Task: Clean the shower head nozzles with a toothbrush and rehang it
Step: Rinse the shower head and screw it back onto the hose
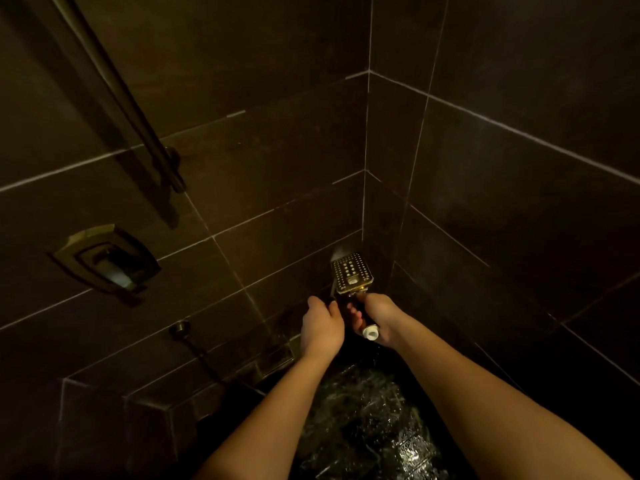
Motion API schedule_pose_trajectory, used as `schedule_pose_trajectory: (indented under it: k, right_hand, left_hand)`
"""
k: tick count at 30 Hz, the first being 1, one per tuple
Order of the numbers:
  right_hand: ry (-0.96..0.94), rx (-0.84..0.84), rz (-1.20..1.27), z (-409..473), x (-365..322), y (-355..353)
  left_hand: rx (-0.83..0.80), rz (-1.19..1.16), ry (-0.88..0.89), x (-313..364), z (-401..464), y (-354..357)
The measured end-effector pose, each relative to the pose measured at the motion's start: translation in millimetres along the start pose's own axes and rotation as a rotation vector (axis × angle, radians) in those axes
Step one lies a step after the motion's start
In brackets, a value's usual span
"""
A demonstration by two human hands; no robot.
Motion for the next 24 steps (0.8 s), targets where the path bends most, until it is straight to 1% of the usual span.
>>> schedule_pose_trajectory:
  k: [3,7,11,16,20,24]
  right_hand:
    - [-0.033,0.035,-0.082,-4.3,-3.6,0.1]
    - [-0.123,0.116,-0.298,-9.8,-13.4,-3.3]
    - [-0.249,0.161,-0.504,-25.2,-31.7,4.0]
    - [-0.387,0.215,-0.574,-35.8,-51.7,13.0]
    - [-0.488,0.186,-0.578,-47.5,-71.3,36.9]
    - [-0.575,0.085,-0.629,-69.2,-95.0,92.7]
  left_hand:
    - [0.038,-0.106,-0.074,-6.9,-0.5,-11.7]
    - [0.121,-0.262,-0.138,-14.5,-1.0,-33.0]
    - [0.141,-0.347,-0.093,-14.7,-5.3,-46.9]
    - [0.177,-0.380,-0.049,-25.7,-13.9,-63.4]
    - [0.227,-0.477,-0.036,-33.0,-16.9,-83.6]
    - [0.284,-0.534,-0.037,-34.2,-11.3,-110.0]
Point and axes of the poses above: each hand's wrist, its own z-axis towards the middle knuckle, its own y-axis out of the palm, x = y × z, the point moved 10 cm from there along z, towards the middle knuckle, and after that the axes turned 5 degrees about z, right-handed, at the moved point
